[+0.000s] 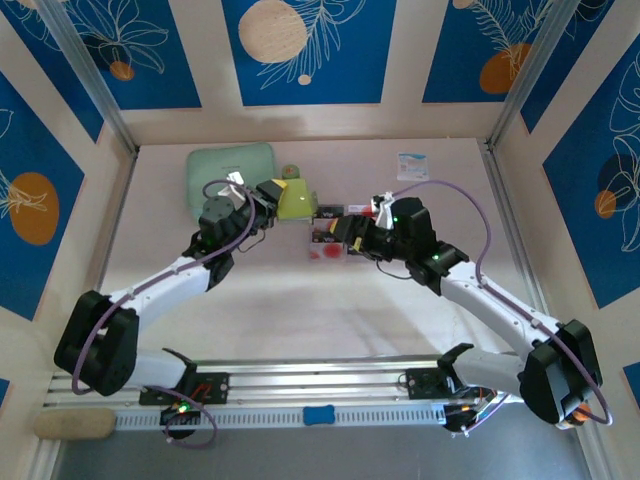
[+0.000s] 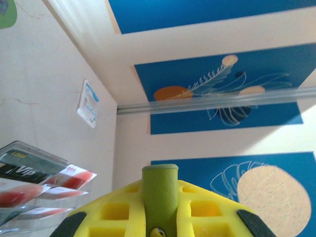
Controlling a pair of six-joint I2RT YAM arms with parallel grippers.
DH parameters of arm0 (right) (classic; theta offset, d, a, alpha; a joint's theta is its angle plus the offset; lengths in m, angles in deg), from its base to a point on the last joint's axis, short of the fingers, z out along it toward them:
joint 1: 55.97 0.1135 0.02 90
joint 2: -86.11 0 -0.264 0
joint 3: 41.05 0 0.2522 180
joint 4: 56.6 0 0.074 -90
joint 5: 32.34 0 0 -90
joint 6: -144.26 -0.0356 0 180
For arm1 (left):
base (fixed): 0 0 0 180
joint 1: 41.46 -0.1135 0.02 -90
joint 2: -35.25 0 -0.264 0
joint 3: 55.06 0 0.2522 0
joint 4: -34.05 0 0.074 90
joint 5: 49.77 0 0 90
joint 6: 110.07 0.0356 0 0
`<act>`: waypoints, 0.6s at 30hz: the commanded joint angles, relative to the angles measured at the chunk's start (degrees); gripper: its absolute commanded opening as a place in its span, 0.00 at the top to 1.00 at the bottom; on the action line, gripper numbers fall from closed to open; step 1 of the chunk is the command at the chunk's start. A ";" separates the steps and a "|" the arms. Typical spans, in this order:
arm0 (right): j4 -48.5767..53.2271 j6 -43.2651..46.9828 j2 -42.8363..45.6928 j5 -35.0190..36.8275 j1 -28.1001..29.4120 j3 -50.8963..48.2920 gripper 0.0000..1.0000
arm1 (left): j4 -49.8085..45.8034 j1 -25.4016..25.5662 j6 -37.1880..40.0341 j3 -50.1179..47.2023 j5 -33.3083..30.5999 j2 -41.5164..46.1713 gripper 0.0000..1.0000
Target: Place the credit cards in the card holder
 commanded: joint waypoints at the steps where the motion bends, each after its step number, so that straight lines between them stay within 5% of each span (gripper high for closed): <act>1: -14.38 -6.67 -1.81 -4.50 0.09 -0.23 0.35 | 4.02 -0.02 -5.45 2.07 -4.00 1.02 1.00; 18: -31.65 -16.44 -10.93 -4.89 1.67 0.01 0.44 | 5.40 0.33 -8.31 1.71 -4.31 1.56 1.00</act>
